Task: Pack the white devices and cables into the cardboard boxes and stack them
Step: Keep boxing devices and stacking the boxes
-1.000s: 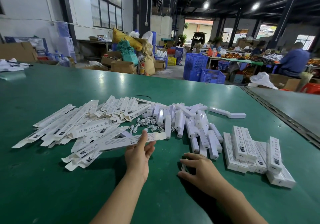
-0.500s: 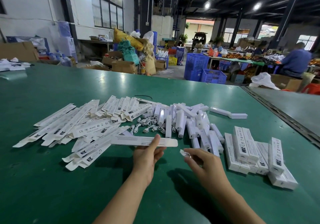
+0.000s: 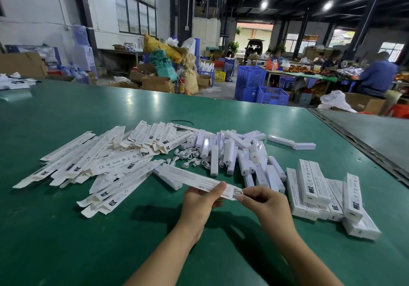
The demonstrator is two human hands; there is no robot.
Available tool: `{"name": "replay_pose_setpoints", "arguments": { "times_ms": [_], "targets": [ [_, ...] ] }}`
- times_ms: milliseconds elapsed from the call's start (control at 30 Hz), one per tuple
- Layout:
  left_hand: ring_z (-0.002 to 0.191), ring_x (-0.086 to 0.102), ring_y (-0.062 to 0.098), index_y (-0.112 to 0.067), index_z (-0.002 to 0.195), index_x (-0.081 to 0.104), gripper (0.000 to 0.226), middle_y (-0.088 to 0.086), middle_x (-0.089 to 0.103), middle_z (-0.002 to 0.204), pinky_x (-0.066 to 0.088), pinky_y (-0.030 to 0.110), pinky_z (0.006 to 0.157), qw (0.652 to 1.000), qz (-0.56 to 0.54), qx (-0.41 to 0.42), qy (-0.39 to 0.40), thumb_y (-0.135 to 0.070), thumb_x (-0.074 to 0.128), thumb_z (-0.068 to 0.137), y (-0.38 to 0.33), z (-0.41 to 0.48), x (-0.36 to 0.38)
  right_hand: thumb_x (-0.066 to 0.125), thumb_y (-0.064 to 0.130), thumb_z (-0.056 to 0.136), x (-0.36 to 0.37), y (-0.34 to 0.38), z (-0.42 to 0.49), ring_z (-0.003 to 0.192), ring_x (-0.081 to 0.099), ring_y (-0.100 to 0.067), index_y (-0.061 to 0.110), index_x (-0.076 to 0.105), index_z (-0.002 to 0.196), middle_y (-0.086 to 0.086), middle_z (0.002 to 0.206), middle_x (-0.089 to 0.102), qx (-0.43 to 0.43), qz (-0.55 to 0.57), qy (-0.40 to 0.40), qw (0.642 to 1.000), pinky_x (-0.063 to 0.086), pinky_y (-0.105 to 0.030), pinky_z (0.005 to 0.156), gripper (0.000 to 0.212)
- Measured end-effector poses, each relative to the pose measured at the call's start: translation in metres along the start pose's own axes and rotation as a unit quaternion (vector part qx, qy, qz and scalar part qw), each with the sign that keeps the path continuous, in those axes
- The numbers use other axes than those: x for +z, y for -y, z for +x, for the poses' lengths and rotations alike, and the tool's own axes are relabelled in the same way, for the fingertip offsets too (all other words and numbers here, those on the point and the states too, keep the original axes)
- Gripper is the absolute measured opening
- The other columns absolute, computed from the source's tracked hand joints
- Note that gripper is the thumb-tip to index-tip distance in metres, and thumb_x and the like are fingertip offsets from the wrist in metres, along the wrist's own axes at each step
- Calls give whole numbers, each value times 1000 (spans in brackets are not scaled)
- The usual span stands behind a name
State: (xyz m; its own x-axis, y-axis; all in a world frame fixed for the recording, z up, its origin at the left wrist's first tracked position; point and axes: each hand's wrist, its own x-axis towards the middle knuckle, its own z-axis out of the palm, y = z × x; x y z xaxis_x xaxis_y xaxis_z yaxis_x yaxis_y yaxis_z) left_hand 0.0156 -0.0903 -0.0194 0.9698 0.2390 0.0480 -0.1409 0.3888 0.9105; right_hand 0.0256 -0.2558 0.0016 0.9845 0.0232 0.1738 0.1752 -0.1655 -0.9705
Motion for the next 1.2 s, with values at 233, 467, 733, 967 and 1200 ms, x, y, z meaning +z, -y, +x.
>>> {"name": "replay_pose_setpoints", "arguments": {
  "times_ms": [233, 467, 733, 967, 1200],
  "targets": [
    [80, 75, 21, -10, 85, 73, 29, 11, 77, 86, 56, 24, 63, 998, 47, 29, 13, -30, 82, 66, 1, -2, 1, 84, 9, 71, 4, 2, -5, 68, 65, -16, 7, 75, 84, -8, 77, 73, 90, 120, 21, 988, 55, -29, 71, 16],
    [79, 74, 21, -8, 89, 73, 33, 10, 77, 86, 56, 25, 63, 998, 56, 32, 23, -31, 82, 67, 0, -3, 1, 76, 1, 78, 6, 1, -4, 69, 65, -14, 6, 67, 104, -7, 82, 74, 119, 164, 38, 979, 56, -25, 70, 28],
    [69, 69, 15, -12, 83, 73, 38, 10, 75, 80, 54, 23, 61, 997, 39, -4, 61, -41, 87, 65, 0, -2, -3, 80, 7, 75, 1, 4, -6, 71, 68, -15, 17, 72, 102, -6, 79, 74, 65, 66, 73, 993, 54, -25, 70, 30],
    [50, 51, 12, -16, 67, 73, 38, 2, 61, 59, 43, 23, 51, 993, 75, -5, 88, -53, 83, 65, 0, -2, -3, 86, 16, 70, 5, 1, -7, 62, 53, -3, 29, 75, 70, 10, 75, 63, -96, -132, 7, 987, 41, -15, 55, 17],
    [52, 55, 11, -21, 73, 69, 43, -4, 60, 60, 46, 22, 53, 984, 148, 4, 101, -64, 72, 75, 3, -5, -1, 87, 11, 68, 10, -8, -6, 49, 49, -6, 21, 60, 57, 0, 62, 60, -90, -179, -28, 979, 40, -22, 47, 30]
  ]
}}
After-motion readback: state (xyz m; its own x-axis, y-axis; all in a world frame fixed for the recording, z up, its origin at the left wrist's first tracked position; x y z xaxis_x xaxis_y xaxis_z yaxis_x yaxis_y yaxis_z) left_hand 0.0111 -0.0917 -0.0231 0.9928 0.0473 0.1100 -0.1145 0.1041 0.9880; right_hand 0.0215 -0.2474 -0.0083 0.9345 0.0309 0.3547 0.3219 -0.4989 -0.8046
